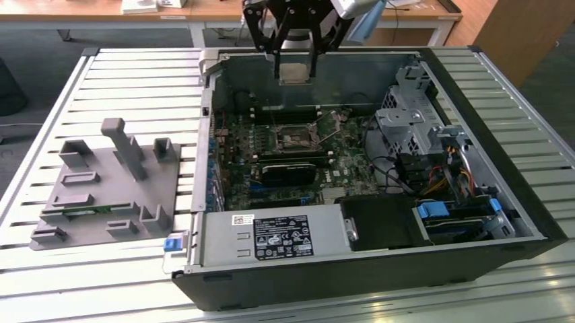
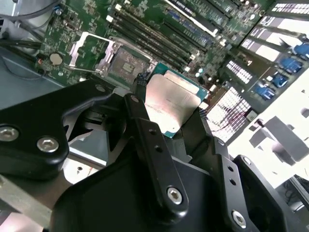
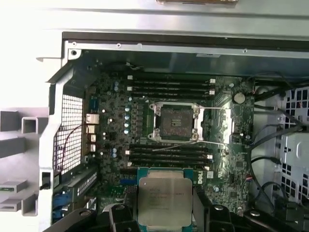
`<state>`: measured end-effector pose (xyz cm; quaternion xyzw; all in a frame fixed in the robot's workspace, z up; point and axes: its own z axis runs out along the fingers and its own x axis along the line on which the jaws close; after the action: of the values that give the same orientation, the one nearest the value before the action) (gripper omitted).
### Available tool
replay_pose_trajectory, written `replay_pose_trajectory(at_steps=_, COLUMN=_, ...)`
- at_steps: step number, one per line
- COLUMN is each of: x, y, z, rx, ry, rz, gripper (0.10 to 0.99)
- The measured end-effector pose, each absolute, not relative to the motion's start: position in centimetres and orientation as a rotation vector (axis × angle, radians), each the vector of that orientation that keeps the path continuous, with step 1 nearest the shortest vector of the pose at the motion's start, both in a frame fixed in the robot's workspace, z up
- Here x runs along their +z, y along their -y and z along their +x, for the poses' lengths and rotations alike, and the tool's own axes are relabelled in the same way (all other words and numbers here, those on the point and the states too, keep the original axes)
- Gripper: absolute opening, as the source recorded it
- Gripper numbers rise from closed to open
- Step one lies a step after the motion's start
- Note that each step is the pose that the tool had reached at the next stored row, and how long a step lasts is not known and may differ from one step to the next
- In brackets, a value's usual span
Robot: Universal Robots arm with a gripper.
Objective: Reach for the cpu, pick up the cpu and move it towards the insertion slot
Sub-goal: 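Pick up the cpu and move it towards the insertion slot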
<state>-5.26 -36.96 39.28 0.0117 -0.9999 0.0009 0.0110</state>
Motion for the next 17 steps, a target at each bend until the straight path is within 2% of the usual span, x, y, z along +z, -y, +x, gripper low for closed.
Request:
replay_pose_trajectory(at_steps=10, x=39.0, y=35.7, z=-5.1, rx=-0.058, ry=3.130, rz=0.043, gripper=0.541)
replay_pose_trajectory(at_steps=17, x=38.5, y=33.7, z=-5.0, rx=-0.067, ry=3.137, rz=0.043, gripper=0.541)
